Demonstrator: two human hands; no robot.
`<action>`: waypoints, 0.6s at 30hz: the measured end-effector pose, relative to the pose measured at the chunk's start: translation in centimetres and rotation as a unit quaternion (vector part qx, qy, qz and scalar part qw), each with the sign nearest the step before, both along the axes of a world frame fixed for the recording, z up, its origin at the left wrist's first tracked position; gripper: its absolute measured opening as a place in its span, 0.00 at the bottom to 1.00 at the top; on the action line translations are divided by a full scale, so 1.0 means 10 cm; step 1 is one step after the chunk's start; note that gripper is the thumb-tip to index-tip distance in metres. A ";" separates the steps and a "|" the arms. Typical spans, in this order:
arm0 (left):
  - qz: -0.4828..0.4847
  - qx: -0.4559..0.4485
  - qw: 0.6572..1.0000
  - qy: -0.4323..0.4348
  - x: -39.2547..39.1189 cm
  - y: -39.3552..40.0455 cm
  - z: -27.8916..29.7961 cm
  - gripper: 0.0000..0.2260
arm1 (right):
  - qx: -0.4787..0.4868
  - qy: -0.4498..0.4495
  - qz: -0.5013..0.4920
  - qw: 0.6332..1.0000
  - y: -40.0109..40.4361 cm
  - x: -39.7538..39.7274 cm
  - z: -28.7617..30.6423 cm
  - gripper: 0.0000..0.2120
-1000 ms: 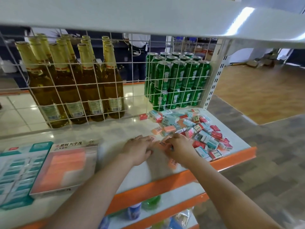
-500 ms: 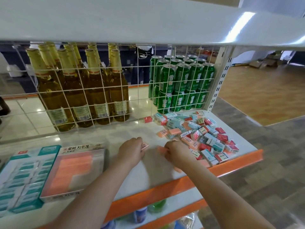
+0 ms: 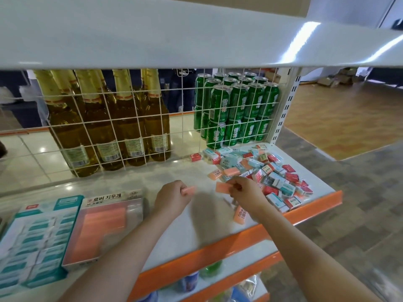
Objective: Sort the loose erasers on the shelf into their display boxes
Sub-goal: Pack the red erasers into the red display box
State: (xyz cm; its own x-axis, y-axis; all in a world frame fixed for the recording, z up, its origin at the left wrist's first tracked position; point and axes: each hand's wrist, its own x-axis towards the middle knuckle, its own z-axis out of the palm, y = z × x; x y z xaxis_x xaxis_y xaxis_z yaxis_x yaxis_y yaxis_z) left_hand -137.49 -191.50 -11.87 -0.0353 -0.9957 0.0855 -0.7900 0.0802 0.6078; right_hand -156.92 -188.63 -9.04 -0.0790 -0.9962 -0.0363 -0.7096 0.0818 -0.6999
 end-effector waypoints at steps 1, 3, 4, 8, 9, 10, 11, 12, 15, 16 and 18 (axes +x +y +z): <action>0.019 0.013 0.997 0.068 0.00 0.00 0.02 0.06 | 0.000 0.005 -0.001 1.000 0.01 0.02 0.01 0.12; 0.036 0.043 0.984 0.167 0.01 0.01 0.08 0.06 | -0.002 0.011 -0.006 1.000 0.03 0.05 0.02 0.11; 0.035 0.054 0.979 0.196 0.02 0.02 0.10 0.06 | -0.004 0.015 -0.008 1.000 0.04 0.06 0.03 0.11; 0.024 0.078 0.966 0.246 0.06 0.08 0.15 0.05 | -0.008 0.032 -0.014 0.999 0.07 0.11 0.06 0.09; 0.025 0.080 0.963 0.255 0.06 0.09 0.15 0.06 | -0.009 0.035 -0.014 0.999 0.07 0.12 0.06 0.09; 0.026 0.085 0.959 0.267 0.07 0.09 0.14 0.06 | -0.010 0.039 -0.013 0.999 0.08 0.13 0.06 0.08; 0.026 0.091 0.954 0.285 0.08 0.10 0.14 0.06 | -0.013 0.038 -0.012 0.999 0.09 0.14 0.07 0.08; 0.024 0.099 0.947 0.304 0.08 0.11 0.14 0.05 | -0.016 0.035 -0.011 0.999 0.09 0.15 0.07 0.07; 0.023 0.120 0.930 0.346 0.08 0.14 0.12 0.06 | -0.022 0.025 -0.016 0.999 0.11 0.20 0.07 0.09; 0.026 0.123 0.927 0.353 0.08 0.15 0.13 0.06 | -0.022 0.023 -0.016 0.999 0.11 0.21 0.08 0.10; 0.025 0.123 0.927 0.352 0.08 0.17 0.12 0.06 | -0.022 0.017 -0.011 1.000 0.12 0.23 0.07 0.10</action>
State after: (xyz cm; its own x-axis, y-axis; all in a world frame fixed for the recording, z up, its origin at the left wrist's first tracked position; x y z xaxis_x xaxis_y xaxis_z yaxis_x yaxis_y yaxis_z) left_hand -136.70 -189.78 -10.66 -0.0103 -0.9870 -0.1602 -0.1891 -0.1554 0.9696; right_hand -154.63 -187.42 -8.30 -0.1018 -0.9947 0.0114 -0.7319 0.0671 -0.6781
